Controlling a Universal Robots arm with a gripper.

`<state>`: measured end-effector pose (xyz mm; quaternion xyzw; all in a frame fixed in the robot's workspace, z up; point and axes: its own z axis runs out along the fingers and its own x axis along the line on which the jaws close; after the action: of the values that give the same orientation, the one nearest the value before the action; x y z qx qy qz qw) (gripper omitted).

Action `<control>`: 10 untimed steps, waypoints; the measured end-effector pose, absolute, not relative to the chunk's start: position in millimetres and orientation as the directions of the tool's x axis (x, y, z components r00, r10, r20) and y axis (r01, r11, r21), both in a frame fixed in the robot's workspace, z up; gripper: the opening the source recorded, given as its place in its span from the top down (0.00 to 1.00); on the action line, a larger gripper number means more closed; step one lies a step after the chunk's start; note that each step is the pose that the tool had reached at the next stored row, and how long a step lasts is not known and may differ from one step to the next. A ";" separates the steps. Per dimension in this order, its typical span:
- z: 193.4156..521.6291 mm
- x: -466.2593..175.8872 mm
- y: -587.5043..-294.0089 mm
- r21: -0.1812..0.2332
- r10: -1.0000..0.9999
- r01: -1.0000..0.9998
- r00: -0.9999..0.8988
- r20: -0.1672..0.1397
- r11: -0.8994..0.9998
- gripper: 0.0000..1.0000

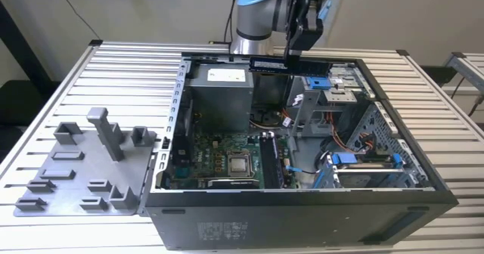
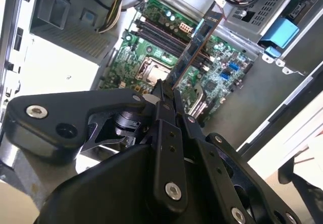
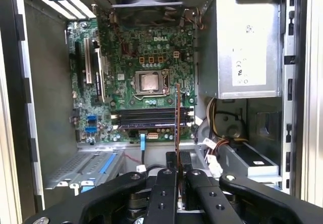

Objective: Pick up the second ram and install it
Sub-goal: 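Insert the second ram into the second slot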

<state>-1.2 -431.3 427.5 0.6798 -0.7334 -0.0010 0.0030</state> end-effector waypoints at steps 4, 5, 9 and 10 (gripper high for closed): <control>427.5 -1.2 -431.3 0.006 -0.996 -0.996 -0.093 0.003 0.093 0.86; 427.5 -1.2 -431.3 0.006 -0.995 -0.995 -0.097 0.003 0.097 0.86; 427.4 -1.2 -431.3 0.006 -0.994 -0.994 -0.113 0.003 0.113 0.86; 427.3 -1.2 -431.3 0.006 -0.993 -0.993 -0.117 0.003 0.117 0.86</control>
<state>-1.2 -431.3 427.3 0.6646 -0.7472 -0.0010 0.0030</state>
